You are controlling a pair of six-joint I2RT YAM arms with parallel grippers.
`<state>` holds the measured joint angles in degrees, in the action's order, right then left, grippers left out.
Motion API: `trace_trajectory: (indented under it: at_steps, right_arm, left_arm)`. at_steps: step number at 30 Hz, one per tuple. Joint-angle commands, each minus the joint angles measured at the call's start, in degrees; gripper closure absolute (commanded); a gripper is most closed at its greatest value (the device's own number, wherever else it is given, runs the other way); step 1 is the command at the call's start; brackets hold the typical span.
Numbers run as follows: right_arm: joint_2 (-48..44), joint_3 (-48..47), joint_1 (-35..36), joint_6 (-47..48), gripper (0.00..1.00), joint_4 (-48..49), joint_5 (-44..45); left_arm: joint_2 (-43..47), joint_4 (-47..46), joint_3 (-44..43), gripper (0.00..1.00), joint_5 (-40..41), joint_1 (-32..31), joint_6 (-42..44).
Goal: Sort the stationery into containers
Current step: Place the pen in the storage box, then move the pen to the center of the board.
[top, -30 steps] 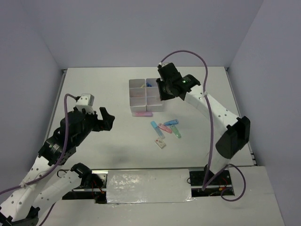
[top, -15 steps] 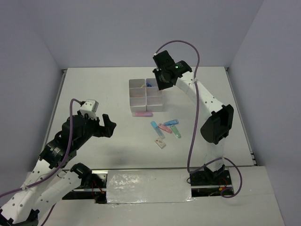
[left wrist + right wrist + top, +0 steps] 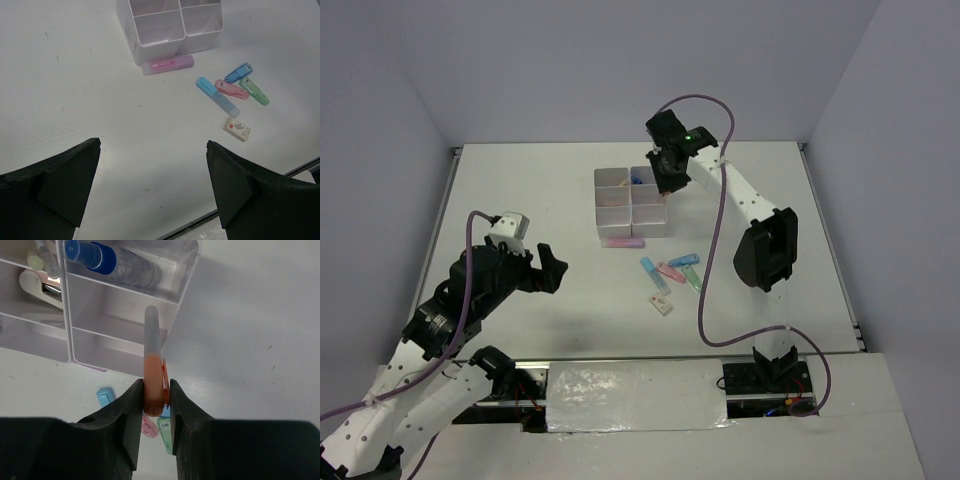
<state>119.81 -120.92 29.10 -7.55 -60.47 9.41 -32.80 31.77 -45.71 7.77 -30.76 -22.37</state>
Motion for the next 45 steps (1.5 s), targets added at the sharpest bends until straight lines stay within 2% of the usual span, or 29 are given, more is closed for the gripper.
trace_trajectory:
  at_steps: [1, 4, 6, 7, 11, 14, 15, 16, 17, 18, 19, 22, 23, 28, 34, 40, 45]
  right_arm:
    - [0.69, -0.54, -0.01, 1.05, 0.7, 1.14, -2.02]
    - [1.04, -1.41, -0.01, 0.7, 0.52, 1.32, -2.81]
    - [0.69, -1.77, -0.01, 0.61, 0.45, 1.67, -3.78]
    - [-0.18, -2.03, -0.01, 0.35, 0.36, 1.93, -4.48]
    - [-3.87, -1.25, -0.01, -0.97, 0.34, 2.72, -5.37]
    - [-9.93, 4.54, 0.86, -2.55, 0.32, 5.62, -6.33]
    - [-11.95, 7.17, 1.48, -3.08, 0.32, 8.32, -6.42]
    - [-17.1, 14.76, 2.27, -4.48, 0.3, 10.61, -6.77]
    - [-20.02, 19.19, 4.19, -5.1, 0.27, 17.07, -7.29]
    - [-25.19, 28.2, 5.43, -6.76, 0.27, 20.36, -7.74]
    - [-27.33, 32.72, 6.66, -7.47, 0.27, 23.52, -8.26]
    - [-34.63, 50.13, 10.7, -9.85, 0.27, 45.44, -14.66]
    - [-36.03, 56.35, 11.41, -10.63, 0.27, 48.74, -15.47]
    - [-34.73, 64.31, 11.94, -8.89, 0.27, 62.2, -16.97]
    - [-30.34, 67.49, 12.64, -6.95, 0.28, 69.59, -13.28]
    - [-21.39, 63.98, 12.3, -8.7, 0.28, 70.49, -9.5]
    - [-18.38, 64.23, 11.59, -9.85, 0.28, 74.16, -6.78]
  left_arm:
    - [0.01, -2.33, 0.01, 0.01, -1.18, 0.09, 1.63]
    - [-0.07, -2.41, 0.01, 0.01, -1.35, 0.09, 1.72]
    - [-0.42, -2.41, 0.01, 0.01, -1.71, 0.09, 1.8]
    - [-0.51, -2.5, 0.01, 0.01, -1.71, 0.09, 1.8]
    - [-0.87, -2.41, 0.01, 0.01, -1.79, 0.09, 1.72]
    - [-1.22, -2.41, -0.08, 0.01, -1.53, 0.09, 1.37]
    - [-1.39, -2.41, 0.01, 0.01, -1.36, 0.09, 1.1]
    - [-1.65, -2.24, -0.16, 0.01, -1.18, 0.18, 0.75]
    - [-2.09, -2.15, -0.17, 0.01, -1.0, 0.09, 0.4]
    - [-2.27, -2.06, -0.25, 0.01, -0.92, 0.09, 0.22]
    - [-2.27, -2.06, -0.34, 0.01, -0.83, 0.09, 0.14]
    - [-2.1, -2.15, -0.34, 0.01, -0.39, 0.26, -0.65]
    - [-1.92, -2.15, -0.34, 0.01, -0.39, 0.27, -0.83]
    - [-0.78, -2.67, 0.01, 0.01, -0.73, 0.35, -0.48]
    - [-0.51, -2.94, 0.19, 0.01, -2.14, 0.35, 0.05]
    - [-0.6, -3.03, 0.27, 0.01, -3.29, 0.35, 0.66]
    - [0.1, -3.38, 0.36, 0.01, -3.99, 0.35, 0.92]
